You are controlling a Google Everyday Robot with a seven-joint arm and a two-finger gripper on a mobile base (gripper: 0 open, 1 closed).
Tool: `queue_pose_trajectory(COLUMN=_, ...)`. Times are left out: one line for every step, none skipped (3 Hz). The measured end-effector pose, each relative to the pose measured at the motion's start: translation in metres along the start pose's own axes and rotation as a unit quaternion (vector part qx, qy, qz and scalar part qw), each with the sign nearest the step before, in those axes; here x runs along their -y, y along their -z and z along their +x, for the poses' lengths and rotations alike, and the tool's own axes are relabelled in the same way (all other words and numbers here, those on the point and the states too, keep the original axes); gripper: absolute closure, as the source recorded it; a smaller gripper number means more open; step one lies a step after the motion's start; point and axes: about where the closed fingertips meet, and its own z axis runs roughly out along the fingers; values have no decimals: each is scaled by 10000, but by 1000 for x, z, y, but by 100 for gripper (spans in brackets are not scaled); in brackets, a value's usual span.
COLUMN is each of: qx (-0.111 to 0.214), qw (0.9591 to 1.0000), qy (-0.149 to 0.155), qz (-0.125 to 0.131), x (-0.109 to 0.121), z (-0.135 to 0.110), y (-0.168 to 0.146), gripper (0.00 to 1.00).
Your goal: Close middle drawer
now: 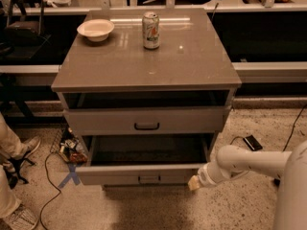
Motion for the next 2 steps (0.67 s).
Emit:
queue_pose_trajectory(qx=355, qw=9993, qy=-77, qz=-68, x=1, z=-35, y=-8, gripper=100)
queue_pose_trajectory(qx=882, qw=9959, qy=-83, qz=-206, x=-4, z=-96, y=-21, gripper=100)
